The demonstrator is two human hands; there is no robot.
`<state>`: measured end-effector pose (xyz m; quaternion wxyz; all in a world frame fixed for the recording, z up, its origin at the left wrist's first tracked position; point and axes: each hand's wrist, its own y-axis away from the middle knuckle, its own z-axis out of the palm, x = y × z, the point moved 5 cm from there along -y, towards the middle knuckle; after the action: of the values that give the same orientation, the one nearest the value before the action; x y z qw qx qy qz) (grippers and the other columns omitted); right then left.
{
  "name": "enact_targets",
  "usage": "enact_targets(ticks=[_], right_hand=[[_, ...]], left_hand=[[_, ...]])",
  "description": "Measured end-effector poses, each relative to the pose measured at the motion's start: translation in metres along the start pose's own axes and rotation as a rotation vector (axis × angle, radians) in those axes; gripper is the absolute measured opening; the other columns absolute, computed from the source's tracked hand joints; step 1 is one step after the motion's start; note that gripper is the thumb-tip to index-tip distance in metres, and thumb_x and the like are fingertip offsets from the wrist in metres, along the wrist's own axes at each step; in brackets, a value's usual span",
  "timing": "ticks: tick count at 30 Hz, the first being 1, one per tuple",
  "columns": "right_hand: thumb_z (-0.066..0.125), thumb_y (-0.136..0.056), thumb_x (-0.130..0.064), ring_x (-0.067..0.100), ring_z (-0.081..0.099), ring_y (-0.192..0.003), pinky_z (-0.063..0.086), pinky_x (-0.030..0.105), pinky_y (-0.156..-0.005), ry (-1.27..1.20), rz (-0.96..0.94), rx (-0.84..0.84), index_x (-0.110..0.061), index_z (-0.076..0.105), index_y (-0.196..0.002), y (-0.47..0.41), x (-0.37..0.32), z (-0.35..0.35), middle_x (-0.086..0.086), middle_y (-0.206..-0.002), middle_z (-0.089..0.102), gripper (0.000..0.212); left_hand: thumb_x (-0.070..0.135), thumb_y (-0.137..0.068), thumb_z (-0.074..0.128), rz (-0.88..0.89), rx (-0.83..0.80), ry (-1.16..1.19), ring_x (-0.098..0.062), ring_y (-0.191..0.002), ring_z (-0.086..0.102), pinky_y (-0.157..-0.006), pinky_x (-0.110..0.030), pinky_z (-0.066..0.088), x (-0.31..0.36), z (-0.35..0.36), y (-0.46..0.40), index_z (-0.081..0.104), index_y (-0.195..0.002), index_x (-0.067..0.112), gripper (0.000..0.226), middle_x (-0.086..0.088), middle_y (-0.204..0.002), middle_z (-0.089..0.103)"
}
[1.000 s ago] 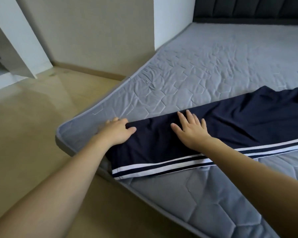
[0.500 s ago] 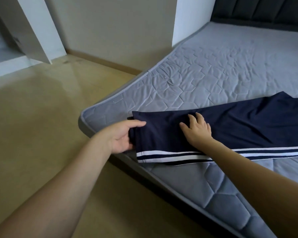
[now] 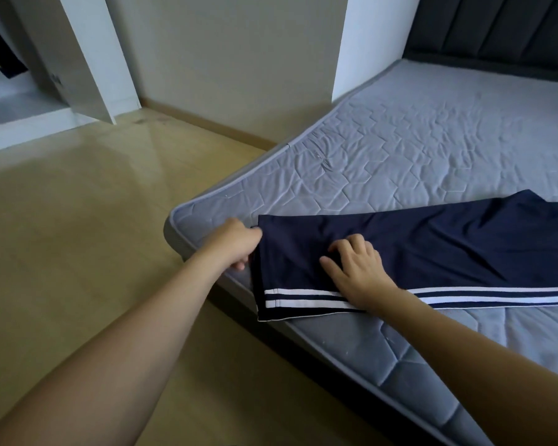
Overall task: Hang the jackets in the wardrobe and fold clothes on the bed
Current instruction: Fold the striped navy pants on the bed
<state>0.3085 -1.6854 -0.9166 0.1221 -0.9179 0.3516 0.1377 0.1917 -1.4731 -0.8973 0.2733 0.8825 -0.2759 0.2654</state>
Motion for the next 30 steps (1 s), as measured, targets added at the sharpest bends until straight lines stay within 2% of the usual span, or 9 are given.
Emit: enact_targets(ticks=[4,7,10,12,14,16,20,25,30], right_hand=[[0.036,-0.081,-0.076,0.018,0.045,-0.091,0.038,0.034,-0.087,0.085,-0.381,-0.06,-0.02,0.053,-0.102,0.026,-0.037,-0.006,-0.005,-0.098,0.045,0.062],[0.043,-0.076,-0.078,0.016,0.047,-0.089,0.039,0.03,-0.086,0.243,-0.54,-0.184,-0.021,0.051,-0.103,0.033,-0.055,0.001,-0.005,-0.098,0.049,0.063],[0.057,-0.082,-0.058,0.021,0.053,-0.086,0.044,0.034,-0.079,0.279,-0.641,-0.121,-0.017,0.055,-0.103,0.035,-0.069,0.004,0.0,-0.096,0.055,0.046],[0.06,-0.081,-0.049,0.023,0.056,-0.082,0.047,0.035,-0.073,0.325,-0.671,-0.064,-0.016,0.058,-0.103,0.038,-0.076,0.006,0.001,-0.093,0.057,0.039],[0.06,-0.081,-0.041,0.023,0.058,-0.076,0.049,0.034,-0.066,0.348,-0.707,-0.029,-0.015,0.062,-0.1,0.042,-0.083,0.009,0.002,-0.089,0.059,0.032],[0.05,-0.082,-0.03,0.025,0.058,-0.07,0.048,0.034,-0.06,0.314,-0.703,-0.019,-0.012,0.063,-0.096,0.044,-0.088,0.006,0.004,-0.085,0.059,0.026],[0.045,-0.087,-0.02,0.033,0.057,-0.08,0.044,0.041,-0.062,0.265,-0.589,-0.085,-0.006,0.057,-0.108,0.033,-0.081,-0.004,0.011,-0.098,0.056,0.028],[0.055,-0.087,-0.045,0.028,0.055,-0.089,0.043,0.039,-0.07,0.386,-0.535,-0.133,-0.013,0.047,-0.116,0.031,-0.078,0.006,0.006,-0.107,0.054,0.044],[0.047,-0.094,-0.03,0.032,0.054,-0.09,0.038,0.04,-0.069,0.357,-0.573,-0.133,-0.011,0.049,-0.117,0.034,-0.082,0.015,0.01,-0.107,0.052,0.03]], left_hand=[[0.053,-0.086,0.053,0.103,-0.054,0.088,-0.025,-0.101,0.058,-0.068,-0.037,0.052,0.017,0.021,-0.029,0.034,-0.138,0.027,0.061,0.003,-0.12,0.055],[0.039,-0.093,0.05,0.182,0.028,-0.051,-0.031,-0.128,0.046,-0.103,-0.043,0.042,0.019,0.033,-0.046,0.029,-0.149,0.023,0.062,-0.006,-0.147,0.043],[0.03,-0.091,0.046,0.147,0.084,0.097,-0.031,-0.12,0.051,-0.098,-0.038,0.044,0.015,0.028,-0.058,0.044,-0.139,0.019,0.05,-0.01,-0.138,0.049],[0.027,-0.086,0.047,0.164,0.124,0.205,-0.026,-0.089,0.056,-0.075,-0.033,0.048,0.01,0.024,-0.059,0.059,-0.106,0.015,0.026,-0.008,-0.106,0.059],[0.021,-0.084,0.048,0.203,0.251,0.259,-0.022,-0.064,0.049,-0.053,-0.027,0.037,0.004,0.019,-0.056,0.052,-0.074,0.014,0.013,-0.003,-0.074,0.056],[0.014,-0.085,0.048,0.197,0.392,0.255,-0.02,-0.056,0.048,-0.045,-0.025,0.032,-0.004,0.011,-0.053,0.049,-0.065,0.016,0.02,0.0,-0.062,0.053],[0.032,-0.073,0.054,0.162,0.224,0.33,-0.017,-0.059,0.05,-0.053,-0.026,0.037,0.006,0.012,-0.053,0.056,-0.07,0.02,0.013,0.004,-0.065,0.056],[0.02,-0.083,0.053,0.159,0.151,0.126,-0.024,-0.063,0.045,-0.054,-0.028,0.032,0.027,0.016,-0.061,0.056,-0.077,0.01,0.013,-0.004,-0.07,0.048],[0.022,-0.096,0.049,0.052,0.209,-0.05,-0.031,-0.088,0.055,-0.07,-0.034,0.042,0.009,0.007,-0.063,0.054,-0.12,-0.001,0.033,-0.017,-0.115,0.059]])
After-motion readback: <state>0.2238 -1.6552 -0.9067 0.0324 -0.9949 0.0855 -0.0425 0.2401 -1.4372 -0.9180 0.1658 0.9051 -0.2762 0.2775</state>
